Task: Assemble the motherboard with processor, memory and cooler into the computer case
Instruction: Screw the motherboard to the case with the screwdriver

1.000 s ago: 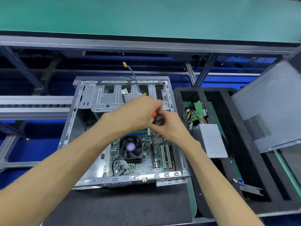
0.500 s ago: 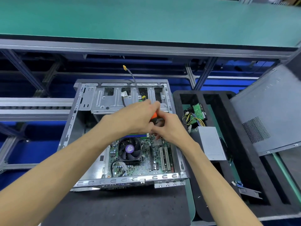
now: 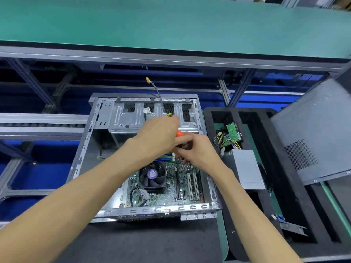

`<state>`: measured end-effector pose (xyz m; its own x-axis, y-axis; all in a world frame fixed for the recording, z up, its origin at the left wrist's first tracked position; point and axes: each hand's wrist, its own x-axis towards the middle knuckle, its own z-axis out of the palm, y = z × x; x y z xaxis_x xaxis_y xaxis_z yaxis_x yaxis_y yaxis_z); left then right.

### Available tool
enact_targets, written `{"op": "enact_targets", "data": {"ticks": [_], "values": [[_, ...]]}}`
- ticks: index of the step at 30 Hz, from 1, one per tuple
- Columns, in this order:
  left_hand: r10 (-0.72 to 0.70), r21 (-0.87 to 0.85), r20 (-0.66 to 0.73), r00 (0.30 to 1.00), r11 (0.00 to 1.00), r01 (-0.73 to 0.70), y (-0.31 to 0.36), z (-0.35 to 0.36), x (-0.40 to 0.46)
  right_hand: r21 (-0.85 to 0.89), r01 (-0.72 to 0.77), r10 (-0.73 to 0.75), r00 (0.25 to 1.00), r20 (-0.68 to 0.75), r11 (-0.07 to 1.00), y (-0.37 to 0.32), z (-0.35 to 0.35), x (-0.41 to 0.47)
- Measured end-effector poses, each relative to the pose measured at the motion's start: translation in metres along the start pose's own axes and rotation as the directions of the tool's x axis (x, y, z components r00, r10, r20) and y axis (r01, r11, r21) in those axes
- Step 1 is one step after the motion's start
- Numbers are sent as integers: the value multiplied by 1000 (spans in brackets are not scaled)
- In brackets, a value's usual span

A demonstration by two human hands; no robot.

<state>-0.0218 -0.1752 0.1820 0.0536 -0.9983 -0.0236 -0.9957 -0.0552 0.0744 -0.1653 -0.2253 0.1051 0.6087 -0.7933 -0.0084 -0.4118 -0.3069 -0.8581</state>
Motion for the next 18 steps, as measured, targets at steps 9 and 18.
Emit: {"op": "enact_targets", "data": {"ticks": [9, 18], "values": [[126, -111, 115, 985, 987, -113, 4, -6, 0, 28, -37, 36, 999, 34, 999, -1, 0, 0], [297, -234, 204, 933, 940, -248, -2, -5, 5, 113, -50, 45, 998, 46, 992, 2, -3, 0]]}}
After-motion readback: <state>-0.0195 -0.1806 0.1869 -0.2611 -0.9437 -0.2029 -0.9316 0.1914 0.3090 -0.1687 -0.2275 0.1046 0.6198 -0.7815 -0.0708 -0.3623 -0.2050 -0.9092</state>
